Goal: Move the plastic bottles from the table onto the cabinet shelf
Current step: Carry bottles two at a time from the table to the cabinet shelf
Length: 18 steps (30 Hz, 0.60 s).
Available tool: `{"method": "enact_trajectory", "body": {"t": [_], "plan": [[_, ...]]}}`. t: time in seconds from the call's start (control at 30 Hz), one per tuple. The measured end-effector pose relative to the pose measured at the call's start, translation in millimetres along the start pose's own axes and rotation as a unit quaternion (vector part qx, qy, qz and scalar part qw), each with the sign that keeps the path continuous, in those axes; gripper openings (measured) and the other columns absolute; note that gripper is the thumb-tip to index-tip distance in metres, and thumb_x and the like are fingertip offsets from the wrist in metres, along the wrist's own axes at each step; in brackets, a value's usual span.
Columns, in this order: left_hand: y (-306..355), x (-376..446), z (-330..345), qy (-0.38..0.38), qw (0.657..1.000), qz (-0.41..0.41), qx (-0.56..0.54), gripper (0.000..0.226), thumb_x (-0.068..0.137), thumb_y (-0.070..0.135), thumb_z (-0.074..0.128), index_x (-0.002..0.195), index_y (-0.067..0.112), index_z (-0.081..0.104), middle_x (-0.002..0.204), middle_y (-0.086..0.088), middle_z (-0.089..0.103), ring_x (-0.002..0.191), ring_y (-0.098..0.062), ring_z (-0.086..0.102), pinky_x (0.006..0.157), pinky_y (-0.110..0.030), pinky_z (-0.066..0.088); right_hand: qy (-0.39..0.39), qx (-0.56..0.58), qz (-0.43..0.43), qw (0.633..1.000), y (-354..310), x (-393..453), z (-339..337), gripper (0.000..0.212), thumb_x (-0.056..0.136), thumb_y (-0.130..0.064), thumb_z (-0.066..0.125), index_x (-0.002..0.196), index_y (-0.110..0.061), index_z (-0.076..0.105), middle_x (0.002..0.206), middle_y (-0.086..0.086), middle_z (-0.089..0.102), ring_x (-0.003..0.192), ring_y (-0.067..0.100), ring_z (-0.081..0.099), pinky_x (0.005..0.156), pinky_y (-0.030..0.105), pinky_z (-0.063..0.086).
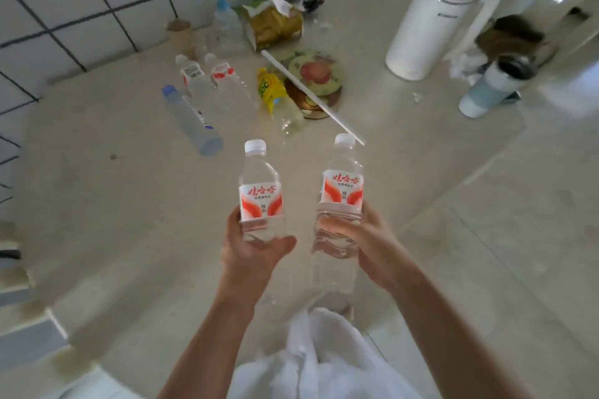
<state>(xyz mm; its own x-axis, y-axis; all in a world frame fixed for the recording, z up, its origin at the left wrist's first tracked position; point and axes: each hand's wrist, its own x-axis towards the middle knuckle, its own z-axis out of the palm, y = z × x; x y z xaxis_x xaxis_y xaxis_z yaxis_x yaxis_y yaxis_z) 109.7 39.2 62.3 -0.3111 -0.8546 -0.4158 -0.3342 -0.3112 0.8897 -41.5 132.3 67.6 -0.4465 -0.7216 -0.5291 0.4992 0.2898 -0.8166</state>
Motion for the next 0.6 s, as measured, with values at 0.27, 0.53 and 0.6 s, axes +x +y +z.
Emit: {"method": "enact_trajectory", "body": {"t": [0.27, 0.53, 0.6], "plan": [[-2, -69, 103, -0.163, 0.985, 0.039, 0.049, 0.065, 0.066, -0.005, 0.082, 0.121, 0.014, 0.053, 0.095, -0.001, 0.072, 0.069, -0.003, 0.071, 0.061, -0.015, 0.056, 0.130, 0.046, -0.047, 0.989, 20, -90, -119, 0.059, 0.056, -0.013, 0.081, 0.110, -0.010, 0.057, 0.091, 0.007, 0.068, 0.080, 0.021, 0.067, 0.072, 0.039, 0.055], [-16, -158, 220, -0.308, 0.944, 0.060, 0.099, 0.060, 0.068, 0.000, 0.083, 0.120, 0.015, 0.056, 0.103, -0.003, 0.072, 0.074, -0.009, 0.074, 0.062, -0.017, 0.056, 0.268, 0.103, -0.052, 0.957, 58, -195, -237, 0.088, 0.048, -0.034, 0.093, 0.122, -0.010, 0.051, 0.113, 0.017, 0.068, 0.100, 0.034, 0.069, 0.087, 0.054, 0.056], [-20, -178, 249, -0.354, 0.926, 0.060, 0.115, 0.062, 0.068, 0.005, 0.084, 0.122, 0.018, 0.056, 0.107, -0.002, 0.071, 0.079, -0.013, 0.074, 0.065, -0.020, 0.058, 0.322, 0.107, -0.055, 0.939, 67, -221, -262, 0.084, 0.051, -0.030, 0.094, 0.121, -0.011, 0.051, 0.110, 0.013, 0.069, 0.096, 0.028, 0.071, 0.083, 0.048, 0.059]]}}
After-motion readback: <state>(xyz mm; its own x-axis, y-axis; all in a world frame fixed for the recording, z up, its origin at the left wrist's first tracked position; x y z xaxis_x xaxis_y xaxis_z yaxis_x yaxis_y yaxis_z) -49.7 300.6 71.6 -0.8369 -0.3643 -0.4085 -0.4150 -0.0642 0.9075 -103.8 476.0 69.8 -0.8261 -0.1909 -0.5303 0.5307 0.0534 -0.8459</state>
